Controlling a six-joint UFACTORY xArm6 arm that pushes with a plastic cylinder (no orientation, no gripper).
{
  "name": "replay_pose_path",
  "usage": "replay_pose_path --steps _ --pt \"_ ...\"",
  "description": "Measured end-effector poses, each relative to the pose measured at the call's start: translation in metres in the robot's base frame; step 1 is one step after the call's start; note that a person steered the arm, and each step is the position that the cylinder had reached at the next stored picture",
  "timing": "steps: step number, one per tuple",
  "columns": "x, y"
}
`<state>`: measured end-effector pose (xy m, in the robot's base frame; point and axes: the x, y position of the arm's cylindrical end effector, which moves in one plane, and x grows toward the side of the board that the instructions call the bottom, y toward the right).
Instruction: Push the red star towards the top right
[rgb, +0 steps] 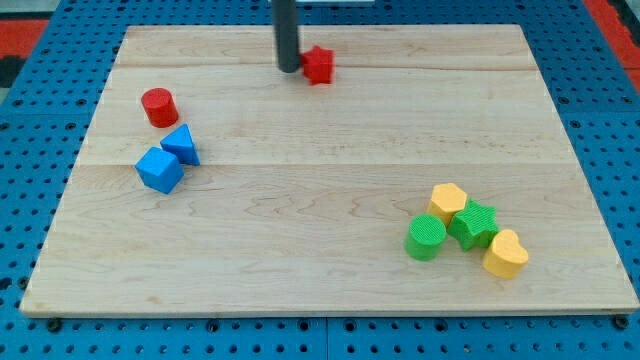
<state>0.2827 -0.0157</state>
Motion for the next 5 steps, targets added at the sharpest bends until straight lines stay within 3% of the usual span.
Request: replay_pose_path --steps 1,2,3,4,5 --pt "0.014 0.074" --pt "0.033 0.097" --pt "-0.017 0.124" --pt "0.034 0.127" --pt "0.002 0.076"
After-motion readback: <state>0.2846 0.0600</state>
